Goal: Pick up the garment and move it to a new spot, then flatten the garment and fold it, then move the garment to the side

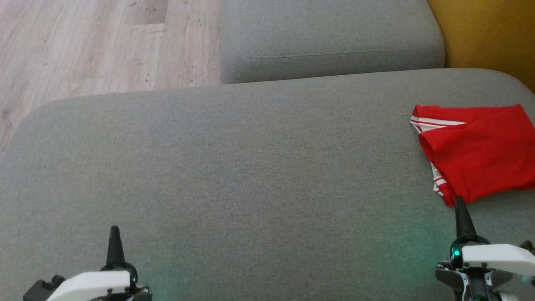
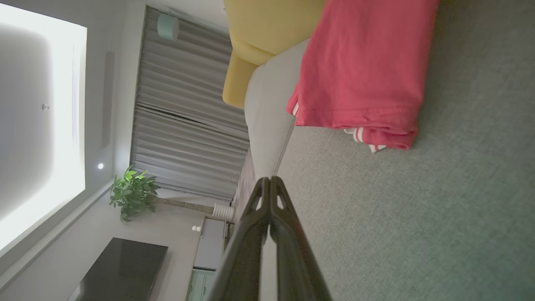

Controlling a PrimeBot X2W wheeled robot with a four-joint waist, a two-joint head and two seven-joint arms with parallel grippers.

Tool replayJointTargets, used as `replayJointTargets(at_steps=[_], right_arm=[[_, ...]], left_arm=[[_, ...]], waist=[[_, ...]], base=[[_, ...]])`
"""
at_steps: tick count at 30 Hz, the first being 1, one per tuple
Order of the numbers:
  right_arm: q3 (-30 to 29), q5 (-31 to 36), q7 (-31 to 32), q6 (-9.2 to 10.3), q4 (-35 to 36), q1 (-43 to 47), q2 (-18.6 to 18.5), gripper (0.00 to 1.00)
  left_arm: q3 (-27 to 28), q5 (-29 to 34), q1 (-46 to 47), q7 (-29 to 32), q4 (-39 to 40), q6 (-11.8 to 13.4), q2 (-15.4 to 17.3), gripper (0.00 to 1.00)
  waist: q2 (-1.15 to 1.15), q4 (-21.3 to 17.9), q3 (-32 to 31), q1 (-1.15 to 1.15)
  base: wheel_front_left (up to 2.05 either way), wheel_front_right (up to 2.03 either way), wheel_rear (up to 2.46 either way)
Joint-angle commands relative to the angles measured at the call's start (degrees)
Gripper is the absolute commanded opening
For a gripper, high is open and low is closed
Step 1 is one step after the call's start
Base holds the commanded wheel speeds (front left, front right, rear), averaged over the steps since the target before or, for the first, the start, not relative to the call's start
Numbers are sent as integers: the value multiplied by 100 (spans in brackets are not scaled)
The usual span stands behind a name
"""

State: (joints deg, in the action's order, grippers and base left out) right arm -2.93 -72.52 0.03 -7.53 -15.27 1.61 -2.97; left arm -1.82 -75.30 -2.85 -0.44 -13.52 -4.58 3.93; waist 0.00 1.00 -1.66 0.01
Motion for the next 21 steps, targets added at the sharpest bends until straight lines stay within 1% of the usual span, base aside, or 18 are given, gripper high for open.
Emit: replayJointTargets(at_steps=[1, 9, 21], right_arm=[[49, -229, 64, 3, 169, -352, -112, 0], [-42, -922, 231, 4, 156, -505, -111, 0], [-145, -1685, 418, 4, 141, -674, -107, 0]], left_arm=[[212, -194, 377, 58, 140, -54, 74, 0], [359, -817, 565, 226, 73, -142, 68, 0], [523, -1502, 773, 414, -2, -239, 60, 0]], waist=[[0, -7, 12, -1], [0, -41, 76, -1], [0, -79, 147, -1]], base=[[0, 0, 0], [0, 0, 0], [0, 0, 0]])
